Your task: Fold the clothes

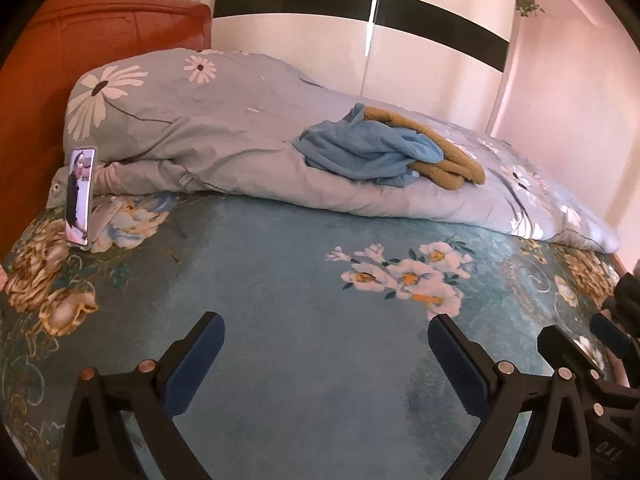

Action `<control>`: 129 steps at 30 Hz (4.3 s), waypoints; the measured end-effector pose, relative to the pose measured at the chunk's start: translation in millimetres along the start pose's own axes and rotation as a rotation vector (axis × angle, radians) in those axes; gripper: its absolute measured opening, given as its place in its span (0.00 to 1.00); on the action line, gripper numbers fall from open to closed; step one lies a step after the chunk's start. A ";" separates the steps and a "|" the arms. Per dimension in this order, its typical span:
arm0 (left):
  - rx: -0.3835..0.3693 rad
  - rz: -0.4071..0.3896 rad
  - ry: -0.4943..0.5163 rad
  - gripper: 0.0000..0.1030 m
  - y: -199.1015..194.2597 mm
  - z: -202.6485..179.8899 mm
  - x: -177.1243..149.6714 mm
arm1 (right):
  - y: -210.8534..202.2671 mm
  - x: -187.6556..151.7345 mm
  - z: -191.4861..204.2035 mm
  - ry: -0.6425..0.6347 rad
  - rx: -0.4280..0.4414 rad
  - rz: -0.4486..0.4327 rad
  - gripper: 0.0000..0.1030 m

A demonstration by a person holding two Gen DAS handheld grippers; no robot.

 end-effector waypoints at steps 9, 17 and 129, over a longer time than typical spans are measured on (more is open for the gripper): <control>0.031 -0.010 0.003 1.00 1.0 -0.2 4.1 | 1.9 4.3 -2.6 0.020 0.003 -0.012 1.00; 0.024 -0.067 0.002 1.00 -6.8 5.5 14.2 | -1.3 7.4 2.6 0.000 0.026 -0.043 1.00; -0.249 -0.590 0.280 0.13 -94.6 -233.5 418.6 | -24.6 50.4 -182.5 0.153 -0.020 -0.131 1.00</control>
Point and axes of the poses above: each gripper's, at about its wrist camera, not at the fingertips, and y roughly the way its jaws point, z to its left, x to its top, the point moved 6 cm from there along y, roughly the way its jaws point, and after that the axes turned 1 degree about y, right-handed, at the moved point
